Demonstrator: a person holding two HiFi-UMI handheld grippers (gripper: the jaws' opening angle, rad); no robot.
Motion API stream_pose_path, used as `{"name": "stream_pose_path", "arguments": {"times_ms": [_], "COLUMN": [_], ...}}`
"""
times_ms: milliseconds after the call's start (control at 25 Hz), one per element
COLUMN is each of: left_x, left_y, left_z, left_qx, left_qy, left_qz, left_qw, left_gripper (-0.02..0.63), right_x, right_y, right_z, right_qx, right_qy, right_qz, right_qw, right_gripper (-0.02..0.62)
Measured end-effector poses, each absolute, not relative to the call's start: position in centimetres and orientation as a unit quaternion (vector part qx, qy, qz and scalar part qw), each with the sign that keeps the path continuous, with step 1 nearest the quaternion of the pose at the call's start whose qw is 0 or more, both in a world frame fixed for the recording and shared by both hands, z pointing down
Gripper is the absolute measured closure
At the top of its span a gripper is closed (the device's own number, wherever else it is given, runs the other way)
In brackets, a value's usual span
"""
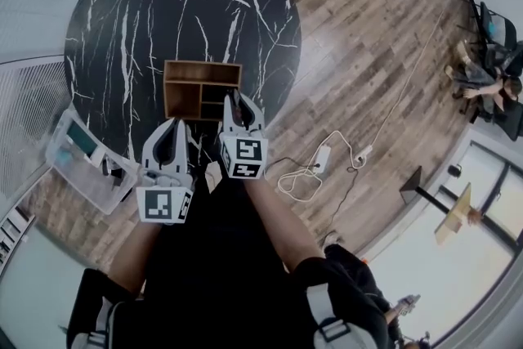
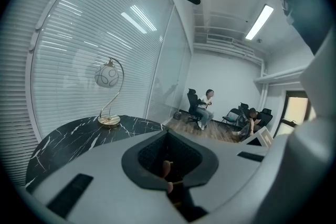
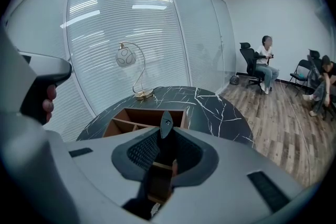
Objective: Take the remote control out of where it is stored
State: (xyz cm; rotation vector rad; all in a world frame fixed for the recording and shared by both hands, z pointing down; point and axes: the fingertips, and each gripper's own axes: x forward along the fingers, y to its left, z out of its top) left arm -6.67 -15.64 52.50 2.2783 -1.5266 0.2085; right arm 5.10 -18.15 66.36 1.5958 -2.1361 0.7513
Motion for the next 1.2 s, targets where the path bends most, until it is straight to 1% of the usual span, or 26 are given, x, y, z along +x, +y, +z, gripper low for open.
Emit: {"name": "stream_pose_path", "arguments": {"times_ms": [120,840,1200], "left_x": [-6.7,-6.5,-6.8], "left_y": [-15.7,-15.8,-15.4], "left_z": [52.1,50.4,48.9], "left_qx": [0.808,0.815,0.815], "left_qy": [-0.55,-0.548,-0.553], "left_qz": [0.07,0.053,0.04], "left_qw": [0.2,0.178,0.167], "left_gripper": [0.598,0.598,0.598], "right_x": [5.1,5.6,5.1], "right_y": [-18.2,-17.8,-17.7], "right_z": [65.8,64.0,62.0], "right_qx": [0.564,0.571,0.568], "right_qy": [-0.758,-0.76,-0.768], "right_qz": [0.271,0.25,0.24], "right_qw": [0.185,0.185,0.171], "right_gripper": [0.523,0.524,0.525]}}
